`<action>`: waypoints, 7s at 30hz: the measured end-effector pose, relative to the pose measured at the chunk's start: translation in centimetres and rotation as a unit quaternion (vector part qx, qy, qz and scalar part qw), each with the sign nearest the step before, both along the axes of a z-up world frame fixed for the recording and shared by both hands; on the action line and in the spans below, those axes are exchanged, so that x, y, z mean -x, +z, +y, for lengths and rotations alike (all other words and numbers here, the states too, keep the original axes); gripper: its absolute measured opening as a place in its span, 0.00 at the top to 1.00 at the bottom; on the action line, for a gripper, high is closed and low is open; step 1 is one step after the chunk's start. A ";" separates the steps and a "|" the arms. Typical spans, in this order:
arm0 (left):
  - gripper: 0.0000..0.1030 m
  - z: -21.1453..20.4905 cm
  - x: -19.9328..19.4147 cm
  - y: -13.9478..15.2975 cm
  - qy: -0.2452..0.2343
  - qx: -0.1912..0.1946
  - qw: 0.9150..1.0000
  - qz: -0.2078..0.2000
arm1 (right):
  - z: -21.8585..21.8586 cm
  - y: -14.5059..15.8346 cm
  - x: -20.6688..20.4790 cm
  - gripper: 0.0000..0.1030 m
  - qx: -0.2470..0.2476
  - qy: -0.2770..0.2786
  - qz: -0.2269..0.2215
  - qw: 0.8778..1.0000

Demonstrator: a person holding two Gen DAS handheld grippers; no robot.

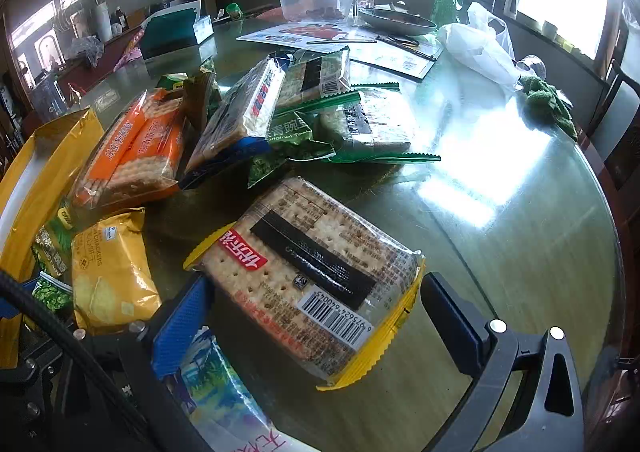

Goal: Organize snacks
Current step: 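Return both tools to the snack pile, then grasp a green-and-yellow bag with the left tool while the right tool grasps a white-and-blue sachet, then carry both packets into the yellow tray and open both tools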

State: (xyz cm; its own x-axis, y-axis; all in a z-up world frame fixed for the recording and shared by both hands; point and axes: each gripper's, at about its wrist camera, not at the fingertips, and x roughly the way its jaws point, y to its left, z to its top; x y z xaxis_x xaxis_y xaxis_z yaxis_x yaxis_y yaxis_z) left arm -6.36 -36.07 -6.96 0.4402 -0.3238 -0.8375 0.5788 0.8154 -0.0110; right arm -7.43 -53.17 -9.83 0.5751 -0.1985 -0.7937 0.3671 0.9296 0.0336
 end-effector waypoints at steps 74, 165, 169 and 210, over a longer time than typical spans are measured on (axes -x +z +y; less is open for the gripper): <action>0.40 0.9 -0.2 -0.3 0.001 0.011 1.000 0.015 | 0.0 0.0 0.0 0.00 0.000 0.000 0.000 1.000; 0.56 9.5 3.5 4.3 -0.008 0.169 0.984 0.058 | 8.5 2.0 9.8 0.85 -0.105 0.023 -0.053 0.993; 0.56 10.4 3.6 4.7 -0.006 0.179 0.982 0.057 | 9.3 2.1 10.0 0.22 -0.094 0.034 -0.068 0.993; 0.56 21.3 -3.5 7.4 0.134 0.206 0.969 0.005 | 21.0 8.6 2.7 0.59 -0.051 0.189 -0.090 0.976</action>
